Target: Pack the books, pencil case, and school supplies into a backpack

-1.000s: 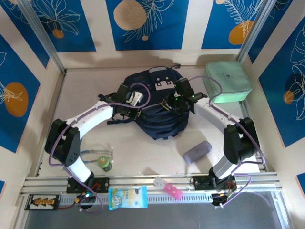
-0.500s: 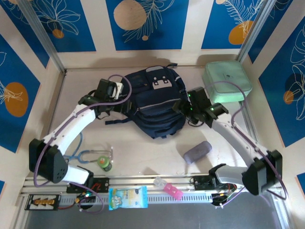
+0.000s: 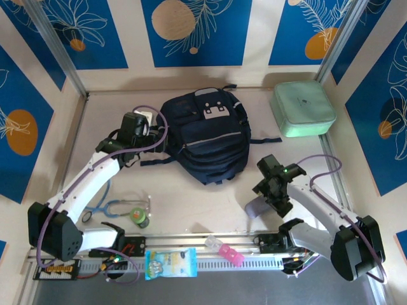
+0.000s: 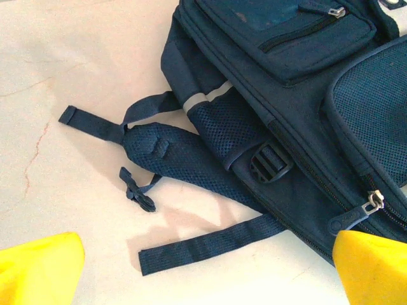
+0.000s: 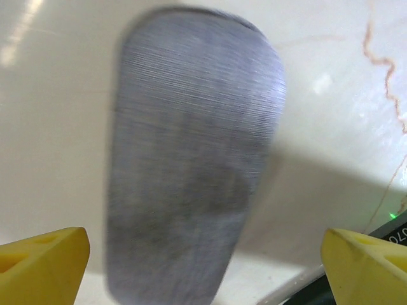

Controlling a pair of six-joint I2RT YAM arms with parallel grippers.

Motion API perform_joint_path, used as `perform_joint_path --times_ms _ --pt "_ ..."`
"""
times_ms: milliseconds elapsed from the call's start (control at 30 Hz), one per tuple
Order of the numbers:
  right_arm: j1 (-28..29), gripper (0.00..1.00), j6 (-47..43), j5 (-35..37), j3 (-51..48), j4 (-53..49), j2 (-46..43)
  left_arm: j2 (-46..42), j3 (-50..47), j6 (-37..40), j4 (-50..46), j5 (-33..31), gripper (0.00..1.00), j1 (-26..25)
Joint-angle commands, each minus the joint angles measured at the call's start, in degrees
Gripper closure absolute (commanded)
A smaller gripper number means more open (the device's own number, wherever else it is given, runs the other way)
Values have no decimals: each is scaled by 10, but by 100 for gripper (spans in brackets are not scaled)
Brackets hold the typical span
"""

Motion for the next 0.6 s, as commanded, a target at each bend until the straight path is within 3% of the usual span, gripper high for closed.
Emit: perform_joint_path --times_ms 0,333,467,567 --pt "-6 6 57 -34 -28 44 13 -13 -3 -6 23 14 0 6" --pt "-43 8 27 -56 -41 127 64 -4 6 4 20 82 0 6" --pt "-46 11 23 -51 -41 132 62 1 12 5 17 99 0 5" --pt "-49 20 16 -48 -40 137 63 7 18 6 12 112 0 6"
